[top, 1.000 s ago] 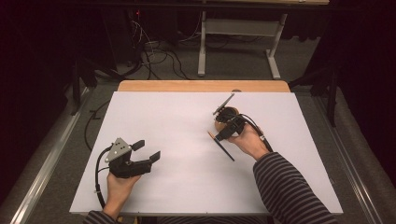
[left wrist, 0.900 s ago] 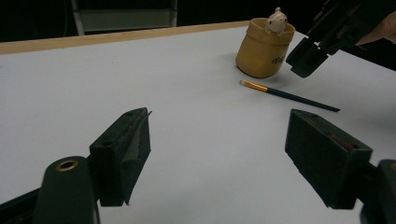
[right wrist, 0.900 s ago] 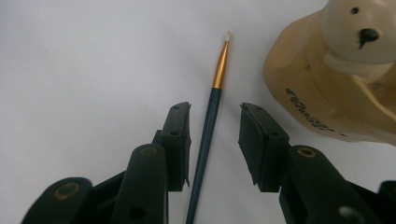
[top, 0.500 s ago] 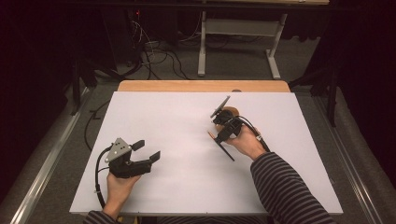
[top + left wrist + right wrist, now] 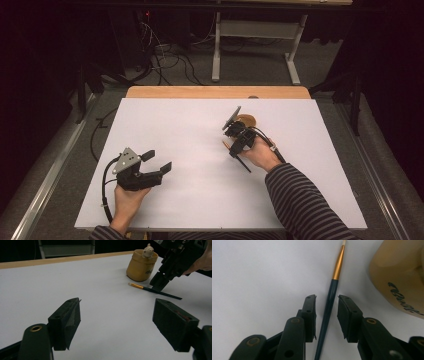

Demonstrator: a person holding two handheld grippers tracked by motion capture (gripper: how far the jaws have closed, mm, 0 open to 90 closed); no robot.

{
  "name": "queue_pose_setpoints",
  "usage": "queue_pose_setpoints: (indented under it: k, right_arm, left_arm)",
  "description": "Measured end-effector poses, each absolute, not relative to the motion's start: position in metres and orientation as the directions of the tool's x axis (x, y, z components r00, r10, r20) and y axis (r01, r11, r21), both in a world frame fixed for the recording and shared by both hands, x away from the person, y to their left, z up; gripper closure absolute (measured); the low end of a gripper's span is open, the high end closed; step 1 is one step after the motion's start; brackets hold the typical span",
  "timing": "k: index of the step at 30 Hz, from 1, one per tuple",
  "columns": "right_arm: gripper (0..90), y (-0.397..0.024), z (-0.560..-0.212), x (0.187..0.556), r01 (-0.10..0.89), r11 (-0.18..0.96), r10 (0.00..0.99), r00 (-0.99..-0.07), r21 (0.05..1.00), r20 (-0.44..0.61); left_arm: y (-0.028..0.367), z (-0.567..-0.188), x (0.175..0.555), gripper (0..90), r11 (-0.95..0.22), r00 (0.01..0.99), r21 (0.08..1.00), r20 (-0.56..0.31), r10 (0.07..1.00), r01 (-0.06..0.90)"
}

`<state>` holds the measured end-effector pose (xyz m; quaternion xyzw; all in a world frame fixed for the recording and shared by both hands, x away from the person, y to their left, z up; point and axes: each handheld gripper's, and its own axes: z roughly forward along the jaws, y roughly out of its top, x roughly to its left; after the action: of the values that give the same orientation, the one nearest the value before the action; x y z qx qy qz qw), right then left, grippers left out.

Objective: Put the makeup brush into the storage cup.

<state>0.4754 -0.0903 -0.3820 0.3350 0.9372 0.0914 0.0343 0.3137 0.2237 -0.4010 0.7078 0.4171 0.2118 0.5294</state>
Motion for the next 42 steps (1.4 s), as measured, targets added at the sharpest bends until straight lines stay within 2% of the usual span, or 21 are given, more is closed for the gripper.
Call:
queue_pose_setpoints:
  k: [14, 22, 33, 34, 35, 42]
  right_arm:
    - [73.6, -0.087, -0.39, 0.48, 0.623, 0.765, 0.633, -0.774, 0.166, -0.015]
    - [78.1, -0.084, -0.392, 0.479, 0.645, 0.751, 0.653, -0.758, 0.143, -0.013]
    - [84.6, -0.081, -0.393, 0.478, 0.618, 0.776, 0.627, -0.777, 0.127, -0.049]
    - [84.7, -0.079, -0.392, 0.475, 0.655, 0.747, 0.662, -0.748, 0.114, -0.043]
    - [84.8, -0.081, -0.393, 0.478, 0.618, 0.777, 0.626, -0.778, 0.125, -0.048]
    - [85.2, -0.08, -0.392, 0.476, 0.617, 0.777, 0.627, -0.778, 0.127, -0.054]
  left_arm:
    - [0.223, -0.401, 0.314, 22.9, -0.093, 0.564, 0.926, -0.141, 0.813, 0.366]
    - [0.224, -0.401, 0.314, 22.9, -0.092, 0.564, 0.926, -0.142, 0.813, 0.365]
    - [0.223, -0.401, 0.314, 22.9, -0.095, 0.564, 0.926, -0.14, 0.814, 0.366]
    - [0.223, -0.401, 0.314, 22.9, -0.095, 0.565, 0.926, -0.14, 0.813, 0.366]
    - [0.223, -0.401, 0.314, 22.9, -0.095, 0.565, 0.926, -0.14, 0.813, 0.366]
    - [0.223, -0.401, 0.314, 22.9, -0.095, 0.564, 0.925, -0.14, 0.814, 0.367]
